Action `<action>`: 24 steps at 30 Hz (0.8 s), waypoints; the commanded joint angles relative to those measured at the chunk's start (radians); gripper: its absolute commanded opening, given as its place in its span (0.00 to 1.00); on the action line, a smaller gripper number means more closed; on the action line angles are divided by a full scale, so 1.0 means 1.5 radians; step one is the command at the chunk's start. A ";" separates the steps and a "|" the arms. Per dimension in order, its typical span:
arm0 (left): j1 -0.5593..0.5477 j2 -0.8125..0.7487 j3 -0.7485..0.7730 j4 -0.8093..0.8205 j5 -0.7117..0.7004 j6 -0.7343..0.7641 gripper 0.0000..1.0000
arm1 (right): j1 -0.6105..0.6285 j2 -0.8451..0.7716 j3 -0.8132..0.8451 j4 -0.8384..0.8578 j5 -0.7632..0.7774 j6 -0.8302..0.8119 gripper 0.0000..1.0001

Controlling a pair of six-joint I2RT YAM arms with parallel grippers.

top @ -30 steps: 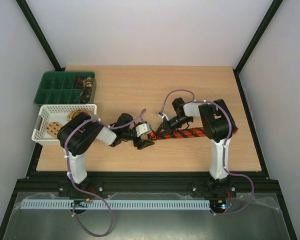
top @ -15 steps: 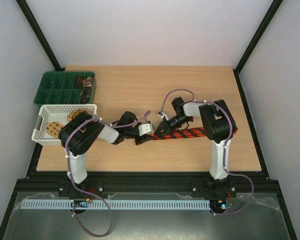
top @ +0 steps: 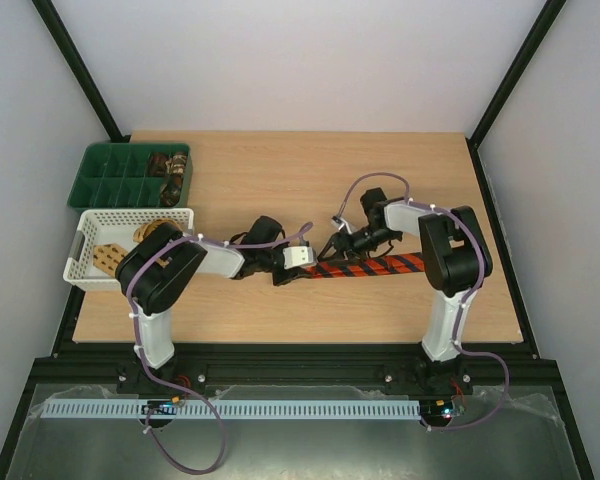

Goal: Roll the ties
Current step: Roll the tie at the center of the board.

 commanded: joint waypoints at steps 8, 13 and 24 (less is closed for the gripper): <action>-0.013 0.035 -0.005 -0.130 -0.063 0.036 0.29 | 0.049 0.050 0.040 0.048 -0.011 0.104 0.39; -0.013 0.039 -0.001 -0.132 -0.068 0.032 0.29 | 0.052 0.064 0.038 0.043 0.010 0.088 0.17; 0.004 -0.010 -0.012 -0.042 0.012 -0.057 0.72 | 0.030 0.063 -0.027 0.035 0.130 0.026 0.01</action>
